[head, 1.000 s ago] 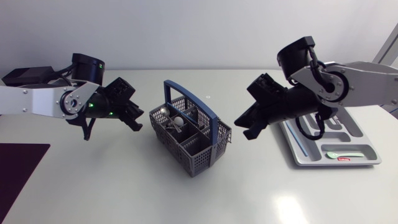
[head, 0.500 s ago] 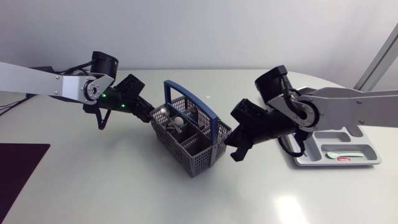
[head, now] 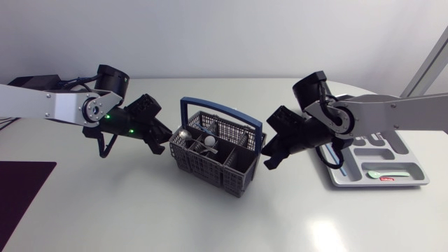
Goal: Unload the cutlery basket into the drawer organizer.
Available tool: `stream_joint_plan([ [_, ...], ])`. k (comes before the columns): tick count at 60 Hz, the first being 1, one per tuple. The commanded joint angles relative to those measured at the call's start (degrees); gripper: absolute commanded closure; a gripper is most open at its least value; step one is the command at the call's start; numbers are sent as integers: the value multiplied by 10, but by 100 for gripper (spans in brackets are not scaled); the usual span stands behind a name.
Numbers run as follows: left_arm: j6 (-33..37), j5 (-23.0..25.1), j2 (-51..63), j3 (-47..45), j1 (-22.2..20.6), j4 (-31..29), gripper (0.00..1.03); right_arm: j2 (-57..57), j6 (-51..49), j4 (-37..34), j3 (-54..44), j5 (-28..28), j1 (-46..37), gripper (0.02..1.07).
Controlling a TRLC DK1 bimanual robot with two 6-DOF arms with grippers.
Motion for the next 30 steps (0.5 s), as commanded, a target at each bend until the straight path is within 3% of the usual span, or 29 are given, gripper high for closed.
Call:
stream_joint_plan([
  [1,15,23,-24,-41,-24,-18,73,16,-1,25,33,-12,1,101],
  [17,21,18,-98,-107,-33,-18,73,50,-12,37,63,-11,6,101],
  [26,26,-43,-159,-128,-25,-1,68,46,-11,40,55,-6,1,100],
  [30,26,-69,-208,-150,-26,30,59,35,-18,43,38,-3,-6,79],
])
